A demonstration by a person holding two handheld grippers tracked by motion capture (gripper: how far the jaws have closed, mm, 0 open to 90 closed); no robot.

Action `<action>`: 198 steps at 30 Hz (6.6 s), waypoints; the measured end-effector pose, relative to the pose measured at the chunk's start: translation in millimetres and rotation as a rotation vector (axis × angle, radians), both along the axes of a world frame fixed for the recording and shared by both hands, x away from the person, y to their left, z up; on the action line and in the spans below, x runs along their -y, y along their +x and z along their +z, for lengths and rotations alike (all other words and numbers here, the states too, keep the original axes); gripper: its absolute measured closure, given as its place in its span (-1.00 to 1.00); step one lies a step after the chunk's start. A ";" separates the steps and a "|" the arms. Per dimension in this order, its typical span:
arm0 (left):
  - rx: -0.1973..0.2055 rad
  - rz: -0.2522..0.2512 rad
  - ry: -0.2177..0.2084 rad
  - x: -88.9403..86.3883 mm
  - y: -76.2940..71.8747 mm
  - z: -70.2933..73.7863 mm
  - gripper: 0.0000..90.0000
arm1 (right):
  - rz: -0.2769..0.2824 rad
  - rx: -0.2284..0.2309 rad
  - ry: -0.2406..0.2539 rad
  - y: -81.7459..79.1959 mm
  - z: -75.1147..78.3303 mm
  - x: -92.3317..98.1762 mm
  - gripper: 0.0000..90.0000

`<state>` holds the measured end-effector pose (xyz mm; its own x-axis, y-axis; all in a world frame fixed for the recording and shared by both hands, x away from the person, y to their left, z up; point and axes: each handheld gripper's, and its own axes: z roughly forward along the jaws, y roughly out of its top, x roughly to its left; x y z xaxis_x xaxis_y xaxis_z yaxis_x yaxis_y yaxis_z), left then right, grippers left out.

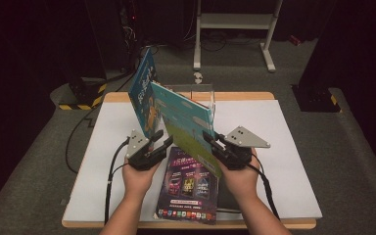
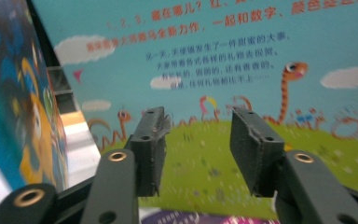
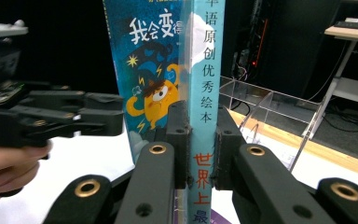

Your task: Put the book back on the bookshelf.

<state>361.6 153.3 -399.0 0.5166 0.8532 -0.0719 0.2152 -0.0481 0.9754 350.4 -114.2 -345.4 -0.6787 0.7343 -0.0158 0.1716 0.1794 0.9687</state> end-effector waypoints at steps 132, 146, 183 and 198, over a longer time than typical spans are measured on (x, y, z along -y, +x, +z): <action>0.052 -0.137 -0.099 8.0 -83.9 28.8 -0.26 | 0.365 -0.105 0.084 -47.2 -56.8 -39.0 0.28; 0.047 -0.160 -0.072 2.5 -83.5 29.7 -0.24 | 0.100 -0.052 0.077 -36.5 -72.2 50.8 0.25; 0.024 -0.119 -0.034 -35.1 -94.3 32.1 0.23 | 0.033 -0.173 0.081 -14.5 -105.5 67.2 0.27; 0.080 0.052 0.038 -44.0 -112.3 34.8 0.65 | 0.034 -0.177 0.090 -14.5 -105.2 67.4 0.27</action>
<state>249.4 197.3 -364.2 0.4745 0.8802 0.0010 0.1403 -0.0767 0.9871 335.9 -181.6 -450.6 -0.6895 0.7039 0.1704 0.3355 0.1020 0.9365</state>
